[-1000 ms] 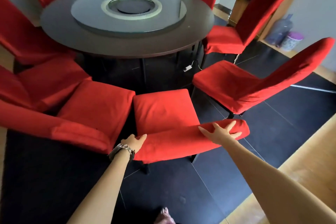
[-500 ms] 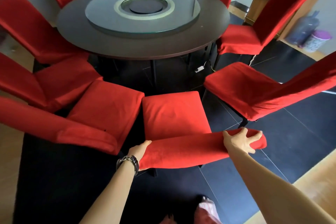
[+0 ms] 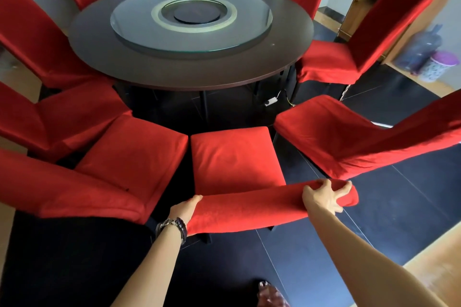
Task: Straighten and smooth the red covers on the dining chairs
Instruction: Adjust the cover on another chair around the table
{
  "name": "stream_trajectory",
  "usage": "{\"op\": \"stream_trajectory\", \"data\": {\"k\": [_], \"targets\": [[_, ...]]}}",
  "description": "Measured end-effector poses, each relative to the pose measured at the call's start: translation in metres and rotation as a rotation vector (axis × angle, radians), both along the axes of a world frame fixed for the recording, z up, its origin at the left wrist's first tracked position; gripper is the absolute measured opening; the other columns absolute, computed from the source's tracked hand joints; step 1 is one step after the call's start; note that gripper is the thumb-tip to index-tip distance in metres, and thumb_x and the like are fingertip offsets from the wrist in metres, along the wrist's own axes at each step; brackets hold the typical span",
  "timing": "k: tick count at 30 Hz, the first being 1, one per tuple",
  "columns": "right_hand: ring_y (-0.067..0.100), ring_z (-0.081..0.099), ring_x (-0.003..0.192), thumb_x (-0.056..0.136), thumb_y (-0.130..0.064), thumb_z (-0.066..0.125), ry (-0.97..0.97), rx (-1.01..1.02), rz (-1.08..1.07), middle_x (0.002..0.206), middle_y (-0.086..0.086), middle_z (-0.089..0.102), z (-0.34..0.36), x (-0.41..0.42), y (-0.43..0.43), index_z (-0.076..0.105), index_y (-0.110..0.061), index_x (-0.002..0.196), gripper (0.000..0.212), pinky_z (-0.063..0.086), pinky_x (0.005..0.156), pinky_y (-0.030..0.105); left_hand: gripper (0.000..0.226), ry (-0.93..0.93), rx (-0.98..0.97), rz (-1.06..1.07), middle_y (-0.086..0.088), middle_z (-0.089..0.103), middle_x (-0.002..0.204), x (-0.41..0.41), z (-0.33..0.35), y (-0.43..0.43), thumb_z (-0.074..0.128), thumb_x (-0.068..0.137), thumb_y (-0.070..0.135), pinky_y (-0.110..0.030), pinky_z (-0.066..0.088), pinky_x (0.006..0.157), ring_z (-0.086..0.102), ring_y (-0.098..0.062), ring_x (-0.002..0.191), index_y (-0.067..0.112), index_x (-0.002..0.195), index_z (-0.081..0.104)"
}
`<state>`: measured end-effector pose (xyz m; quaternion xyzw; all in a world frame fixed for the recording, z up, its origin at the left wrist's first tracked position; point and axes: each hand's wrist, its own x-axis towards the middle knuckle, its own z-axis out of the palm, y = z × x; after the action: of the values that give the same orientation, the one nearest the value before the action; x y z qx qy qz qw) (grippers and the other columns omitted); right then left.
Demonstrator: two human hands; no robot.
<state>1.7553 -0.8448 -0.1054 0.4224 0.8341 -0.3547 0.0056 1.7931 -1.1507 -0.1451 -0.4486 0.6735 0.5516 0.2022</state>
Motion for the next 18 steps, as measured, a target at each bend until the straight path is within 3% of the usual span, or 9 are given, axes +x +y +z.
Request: {"op": "stream_trajectory", "data": {"k": [13, 18], "targets": [[0.049, 0.039, 0.110, 0.085, -0.020, 0.060, 0.035, -0.027, 0.029, 0.156, -0.015, -0.014, -0.006, -0.060, 0.041, 0.060, -0.024, 0.110, 0.025, 0.034, 0.074, 0.036, 0.080, 0.009, -0.001, 0.050, -0.013, 0.055, 0.132, -0.050, -0.002, 0.037, 0.073, 0.069, 0.058, -0.035, 0.040, 0.093, 0.053, -0.033, 0.118, 0.008, 0.129, 0.055], [0.051, 0.040, 0.116, 0.088, -0.027, 0.063, -0.012, -0.044, 0.065, 0.158, -0.009, -0.014, 0.000, -0.074, 0.050, 0.059, -0.022, 0.116, 0.029, 0.032, 0.080, 0.035, 0.079, 0.025, 0.021, 0.027, -0.015, 0.054, 0.132, -0.063, 0.002, 0.043, 0.070, 0.073, 0.059, -0.040, 0.041, 0.104, 0.053, -0.033, 0.119, 0.005, 0.129, 0.055]]}}
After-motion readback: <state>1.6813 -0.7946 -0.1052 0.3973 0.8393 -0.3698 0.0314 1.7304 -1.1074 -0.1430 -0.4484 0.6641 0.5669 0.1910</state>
